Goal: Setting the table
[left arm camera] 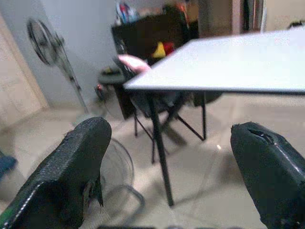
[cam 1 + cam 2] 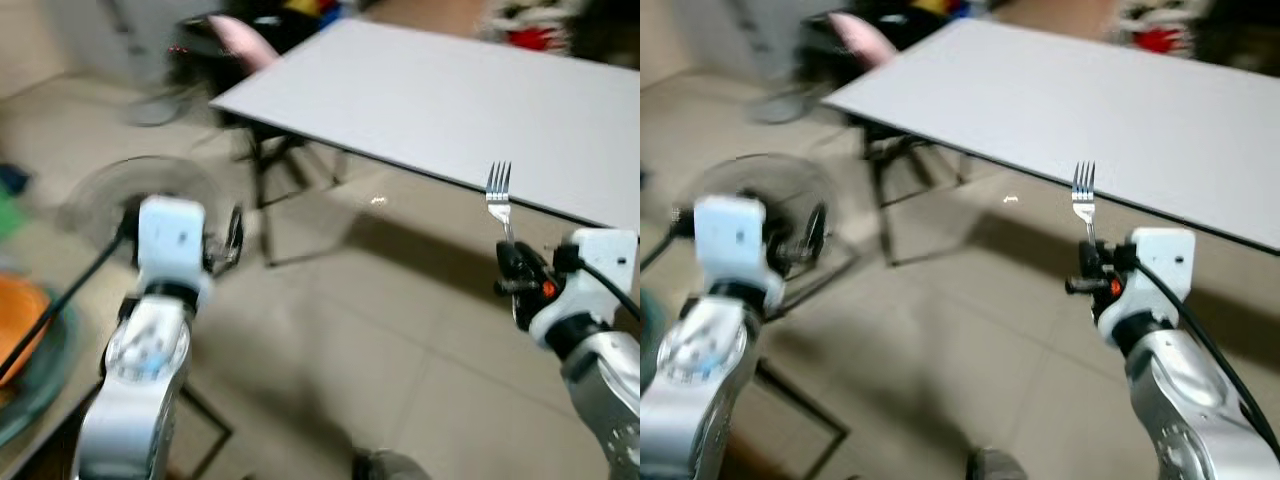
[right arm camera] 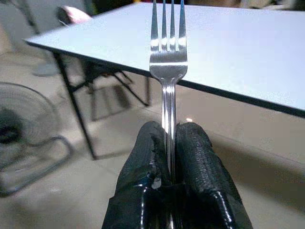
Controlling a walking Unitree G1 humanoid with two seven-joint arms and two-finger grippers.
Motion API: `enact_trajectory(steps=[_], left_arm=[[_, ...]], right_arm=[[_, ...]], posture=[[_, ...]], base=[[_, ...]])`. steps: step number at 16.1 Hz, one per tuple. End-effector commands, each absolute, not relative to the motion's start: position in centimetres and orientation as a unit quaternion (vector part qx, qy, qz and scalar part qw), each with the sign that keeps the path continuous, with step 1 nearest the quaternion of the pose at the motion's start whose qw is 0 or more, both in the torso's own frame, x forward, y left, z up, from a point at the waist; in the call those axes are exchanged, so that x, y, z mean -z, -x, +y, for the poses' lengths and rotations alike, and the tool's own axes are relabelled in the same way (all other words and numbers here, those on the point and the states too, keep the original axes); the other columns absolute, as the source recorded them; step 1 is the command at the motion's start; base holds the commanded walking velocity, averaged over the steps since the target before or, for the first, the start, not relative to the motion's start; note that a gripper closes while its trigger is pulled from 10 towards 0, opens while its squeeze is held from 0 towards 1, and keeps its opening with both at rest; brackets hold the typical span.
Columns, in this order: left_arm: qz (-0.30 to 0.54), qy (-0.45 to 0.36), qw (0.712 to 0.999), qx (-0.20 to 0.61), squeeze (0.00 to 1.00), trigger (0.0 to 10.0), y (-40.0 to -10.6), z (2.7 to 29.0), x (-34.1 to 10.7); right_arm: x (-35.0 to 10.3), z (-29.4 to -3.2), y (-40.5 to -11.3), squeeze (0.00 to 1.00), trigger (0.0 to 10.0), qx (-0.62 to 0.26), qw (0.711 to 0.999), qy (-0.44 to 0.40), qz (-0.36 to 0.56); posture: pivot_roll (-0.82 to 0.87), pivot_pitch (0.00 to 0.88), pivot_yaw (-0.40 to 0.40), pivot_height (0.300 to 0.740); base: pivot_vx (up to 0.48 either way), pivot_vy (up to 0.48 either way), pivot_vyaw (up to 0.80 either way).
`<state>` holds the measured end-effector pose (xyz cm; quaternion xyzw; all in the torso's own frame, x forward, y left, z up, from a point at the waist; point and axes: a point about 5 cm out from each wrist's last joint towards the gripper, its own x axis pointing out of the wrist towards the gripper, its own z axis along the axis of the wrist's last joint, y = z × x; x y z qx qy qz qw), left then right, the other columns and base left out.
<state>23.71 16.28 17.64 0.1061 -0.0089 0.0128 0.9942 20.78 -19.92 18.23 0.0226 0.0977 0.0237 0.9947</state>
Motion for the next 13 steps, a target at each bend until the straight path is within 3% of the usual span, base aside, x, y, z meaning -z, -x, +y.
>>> enact_trajectory(steps=[1, 4, 10, 13], left_arm=[[-0.010, -0.102, 0.995, -0.017, 0.00, 10.0, -23.5, 16.4, -17.8], [-0.011, -0.105, 0.994, -0.020, 0.00, 10.0, -22.4, 16.8, -17.7], [-0.032, -0.089, 0.996, -0.002, 0.00, 10.0, -23.5, 16.5, -18.1], [-0.036, -0.089, 0.995, -0.003, 0.00, 10.0, -24.2, 16.4, -17.6]], right_arm=[[-18.7, -20.4, -20.7, 0.00, 10.0, -0.015, 0.995, -0.016, 0.094], [-20.4, -20.9, -21.8, 0.00, 10.0, -0.004, 0.998, 0.003, 0.069], [-15.9, -20.5, -23.7, 0.00, 10.0, -0.012, 0.994, -0.032, 0.104], [-15.7, -18.8, -24.5, 0.00, 10.0, -0.051, 0.994, -0.033, 0.087]], posture=[[-0.18, 0.064, 0.002, 0.740], [-0.21, 0.063, 0.001, 0.740], [-0.15, 0.078, 0.079, 0.740], [-0.14, 0.090, 0.083, 0.740]], base=[[0.000, 0.000, -0.80], [0.000, 0.000, -0.80], [0.000, 0.000, -0.80], [0.344, 0.000, 0.00]])
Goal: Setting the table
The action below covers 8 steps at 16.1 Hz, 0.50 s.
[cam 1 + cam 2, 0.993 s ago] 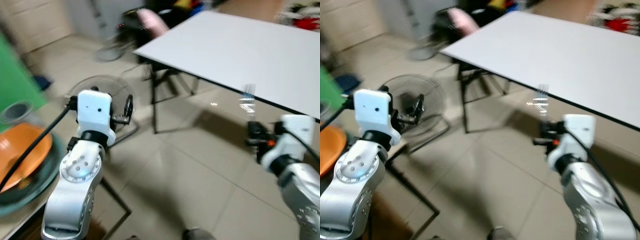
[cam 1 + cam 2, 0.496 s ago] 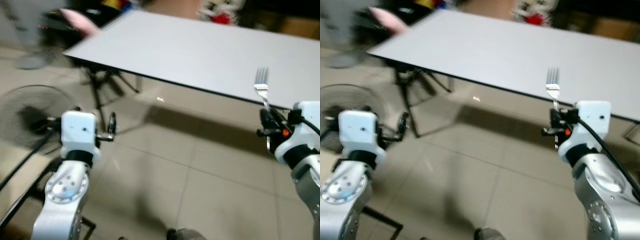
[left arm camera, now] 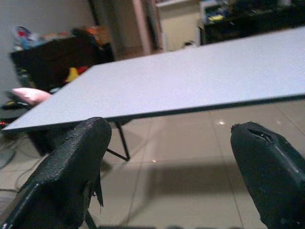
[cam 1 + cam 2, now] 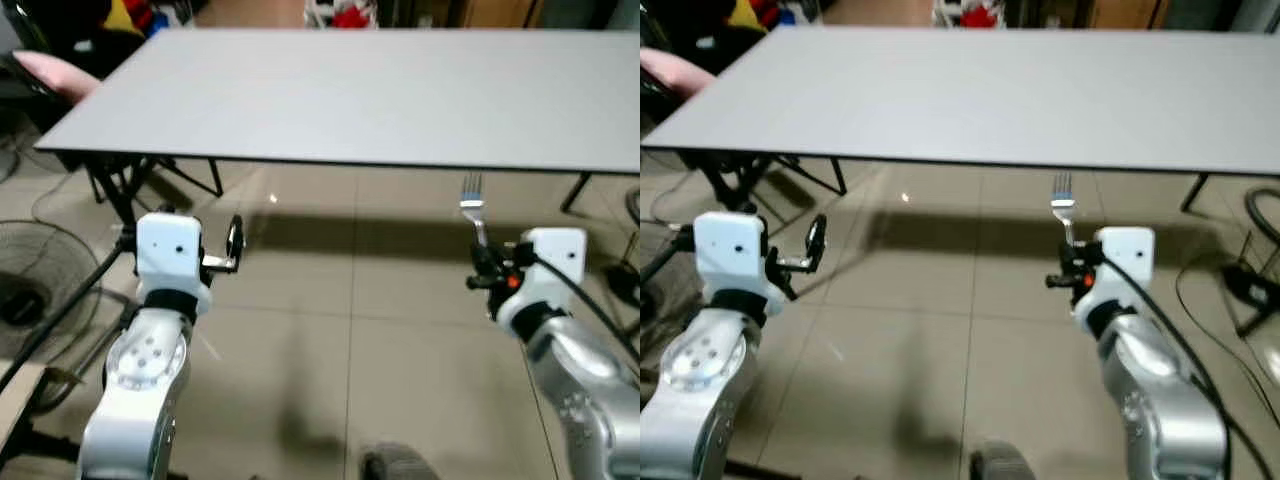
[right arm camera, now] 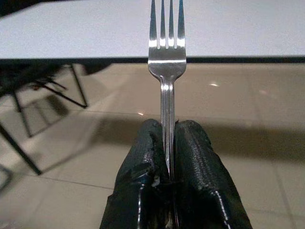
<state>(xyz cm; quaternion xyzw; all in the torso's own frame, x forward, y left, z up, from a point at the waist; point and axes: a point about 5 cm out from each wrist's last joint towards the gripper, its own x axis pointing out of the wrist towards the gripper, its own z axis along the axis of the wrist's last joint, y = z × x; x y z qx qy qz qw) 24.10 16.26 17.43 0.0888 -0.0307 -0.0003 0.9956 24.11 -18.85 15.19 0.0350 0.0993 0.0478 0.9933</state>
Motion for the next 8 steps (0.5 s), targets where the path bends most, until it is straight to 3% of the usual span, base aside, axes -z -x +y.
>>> enact_trajectory(steps=[1, 8], left_arm=[[-0.037, -0.087, 0.995, -0.004, 0.00, 10.0, -24.3, 16.5, -17.7], [-0.015, -0.063, 0.998, -0.015, 0.00, 10.0, -23.8, 16.7, -16.1]], right_arm=[[-15.7, -18.7, -24.5, 0.00, 10.0, -0.059, 0.994, -0.035, 0.081], [-15.2, -18.9, -24.8, 0.00, 10.0, -0.047, 0.996, -0.018, 0.073]], posture=[[-0.14, 0.091, 0.084, 0.740], [-0.15, 0.070, 0.064, 0.740]], base=[[0.356, 0.000, 0.00], [0.399, 0.000, 0.00]])
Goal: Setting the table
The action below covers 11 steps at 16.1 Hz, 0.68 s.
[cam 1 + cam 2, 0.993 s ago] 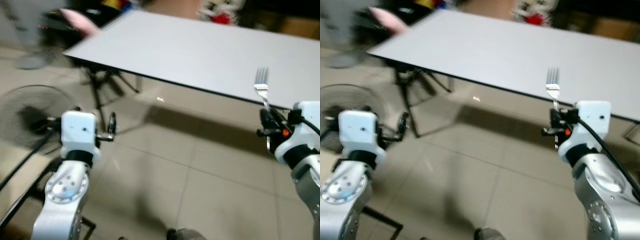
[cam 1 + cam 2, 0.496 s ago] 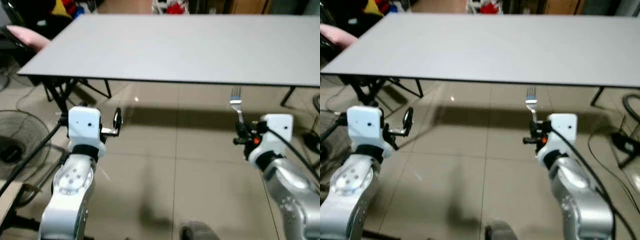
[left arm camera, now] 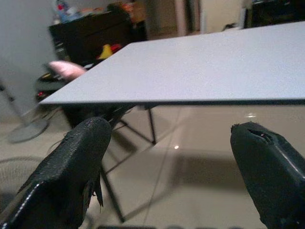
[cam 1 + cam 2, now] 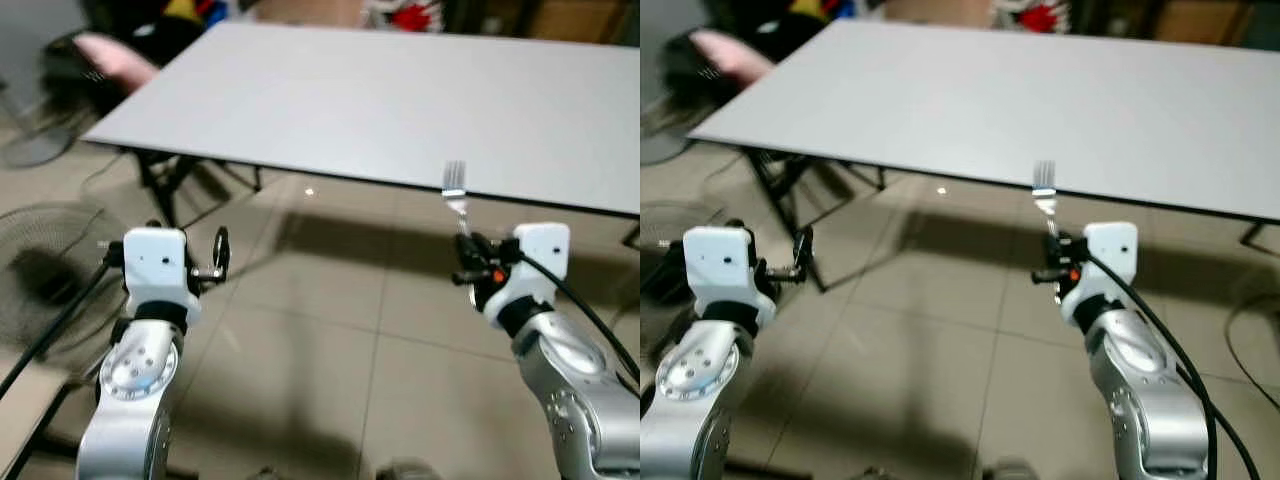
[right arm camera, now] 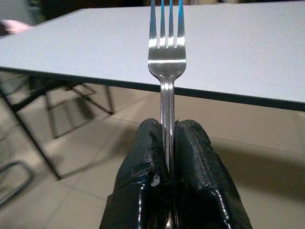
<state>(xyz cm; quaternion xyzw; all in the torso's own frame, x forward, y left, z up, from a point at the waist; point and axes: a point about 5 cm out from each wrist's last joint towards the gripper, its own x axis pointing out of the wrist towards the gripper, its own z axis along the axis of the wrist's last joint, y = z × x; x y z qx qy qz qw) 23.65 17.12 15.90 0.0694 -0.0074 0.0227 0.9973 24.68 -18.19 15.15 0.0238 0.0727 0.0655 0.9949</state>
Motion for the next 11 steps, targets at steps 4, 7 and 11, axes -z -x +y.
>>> enact_trajectory(steps=[4, 7, 11], left_arm=[[-0.016, -0.061, 0.998, -0.009, 0.00, 10.0, -24.2, 16.6, -16.1], [-0.019, -0.061, 0.998, -0.006, 0.00, 10.0, -24.7, 16.5, -16.0], [-0.018, -0.056, 0.998, -0.016, 0.00, 10.0, -24.7, 16.5, -15.9]], right_arm=[[-15.6, -19.1, -25.3, 0.00, 10.0, -0.043, 0.997, -0.020, 0.068], [-16.2, -19.3, -25.8, 0.00, 10.0, -0.044, 0.997, -0.009, 0.056], [-16.4, -18.9, -26.4, 0.00, 10.0, -0.067, 0.996, -0.008, 0.053]], posture=[[-0.16, 0.053, 0.071, 0.740], [-0.17, 0.048, 0.071, 0.740], [-0.16, 0.046, 0.057, 0.740]], base=[[0.438, 0.000, -0.60], [0.424, 0.000, -0.80], [0.386, 0.000, -0.15]])
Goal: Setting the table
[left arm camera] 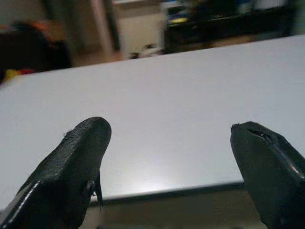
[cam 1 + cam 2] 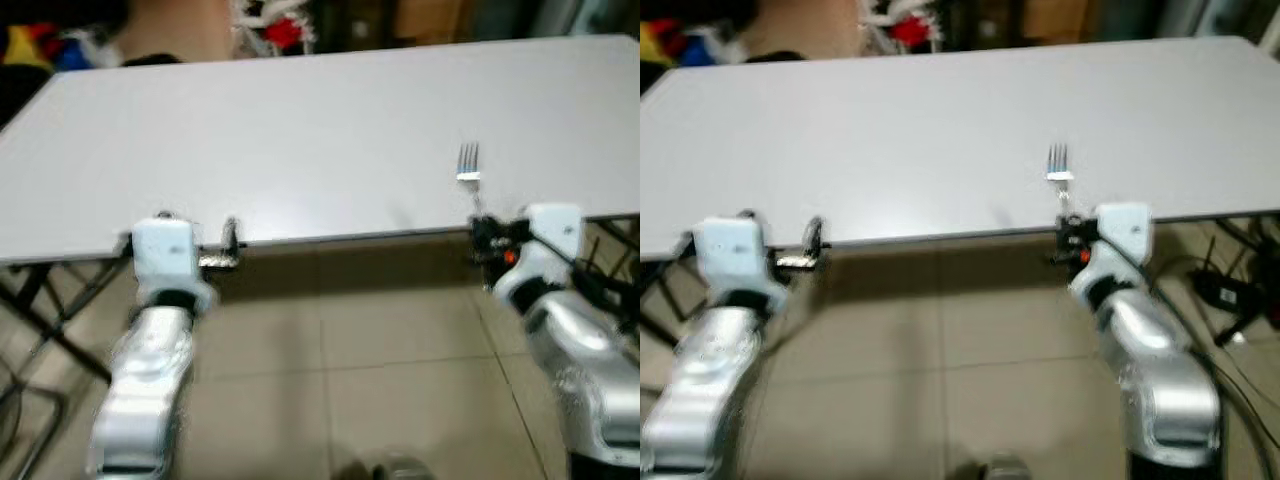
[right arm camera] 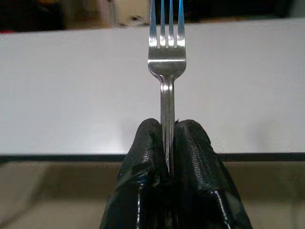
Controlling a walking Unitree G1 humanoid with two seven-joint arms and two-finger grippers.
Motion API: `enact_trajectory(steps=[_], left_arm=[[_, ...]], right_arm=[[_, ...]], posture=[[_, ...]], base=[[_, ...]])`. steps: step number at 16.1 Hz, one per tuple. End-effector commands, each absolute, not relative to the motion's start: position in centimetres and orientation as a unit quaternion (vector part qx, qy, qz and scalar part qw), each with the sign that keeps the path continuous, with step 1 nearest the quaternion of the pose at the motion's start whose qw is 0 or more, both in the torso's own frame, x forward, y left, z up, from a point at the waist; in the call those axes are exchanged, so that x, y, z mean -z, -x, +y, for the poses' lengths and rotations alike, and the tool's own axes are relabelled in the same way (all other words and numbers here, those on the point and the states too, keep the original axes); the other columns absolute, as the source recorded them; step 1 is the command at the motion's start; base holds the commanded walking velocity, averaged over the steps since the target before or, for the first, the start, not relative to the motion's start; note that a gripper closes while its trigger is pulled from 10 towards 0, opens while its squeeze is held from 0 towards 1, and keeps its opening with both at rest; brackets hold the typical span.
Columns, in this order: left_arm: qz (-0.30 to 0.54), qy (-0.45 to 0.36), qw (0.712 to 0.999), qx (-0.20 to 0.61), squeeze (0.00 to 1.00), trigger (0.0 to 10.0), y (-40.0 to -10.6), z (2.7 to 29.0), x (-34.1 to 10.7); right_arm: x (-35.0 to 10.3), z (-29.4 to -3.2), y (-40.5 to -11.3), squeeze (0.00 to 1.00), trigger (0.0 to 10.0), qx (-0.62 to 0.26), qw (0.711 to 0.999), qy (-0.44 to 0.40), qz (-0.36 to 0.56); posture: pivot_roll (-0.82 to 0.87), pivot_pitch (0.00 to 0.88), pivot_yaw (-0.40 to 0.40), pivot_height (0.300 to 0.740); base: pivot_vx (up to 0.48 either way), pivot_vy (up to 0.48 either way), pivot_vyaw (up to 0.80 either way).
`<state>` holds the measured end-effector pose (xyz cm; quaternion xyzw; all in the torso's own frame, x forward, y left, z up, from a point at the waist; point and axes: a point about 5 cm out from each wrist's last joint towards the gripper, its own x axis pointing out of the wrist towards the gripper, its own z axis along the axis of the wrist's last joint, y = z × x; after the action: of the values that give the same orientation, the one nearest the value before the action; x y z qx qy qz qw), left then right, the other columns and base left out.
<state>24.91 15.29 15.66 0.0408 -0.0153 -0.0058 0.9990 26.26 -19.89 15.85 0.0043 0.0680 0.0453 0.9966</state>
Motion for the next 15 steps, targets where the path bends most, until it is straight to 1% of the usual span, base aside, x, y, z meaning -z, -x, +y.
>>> enact_trajectory(steps=[1, 4, 6, 10, 15], left_arm=[[-0.018, -0.055, 0.998, -0.020, 0.00, 10.0, -24.7, 16.5, -15.9], [-0.018, -0.054, 0.998, -0.038, 0.00, 10.0, -24.2, 16.8, -15.8], [-0.021, -0.061, 0.997, -0.041, 0.00, 10.0, -24.0, 17.0, -16.0], [-0.023, -0.067, 0.997, -0.035, 0.00, 10.0, -24.1, 17.0, -16.3], [-0.018, -0.067, 0.997, -0.023, 0.00, 10.0, -24.2, 16.8, -16.1]], right_arm=[[-16.3, -18.7, -26.5, 0.00, 10.0, -0.075, 0.996, -0.008, 0.055], [-16.3, -17.8, -26.9, 0.00, 10.0, -0.102, 0.993, -0.008, 0.056], [-15.9, -17.8, -27.1, 0.00, 10.0, -0.092, 0.994, -0.011, 0.061], [-15.4, -17.6, -26.8, 0.00, 10.0, -0.094, 0.993, -0.014, 0.072], [-15.2, -17.5, -26.6, 0.00, 10.0, -0.090, 0.992, -0.028, 0.081]], posture=[[-0.16, 0.046, 0.050, 0.740], [-0.15, 0.048, 0.024, 0.740], [-0.14, 0.050, 0.022, 0.740], [-0.14, 0.055, 0.051, 0.740], [-0.14, 0.065, 0.069, 0.740]], base=[[0.360, 0.000, 0.00], [0.354, 0.000, 0.00], [0.352, 0.000, 0.00], [0.349, 0.000, 0.00], [0.341, 0.000, 0.00]])
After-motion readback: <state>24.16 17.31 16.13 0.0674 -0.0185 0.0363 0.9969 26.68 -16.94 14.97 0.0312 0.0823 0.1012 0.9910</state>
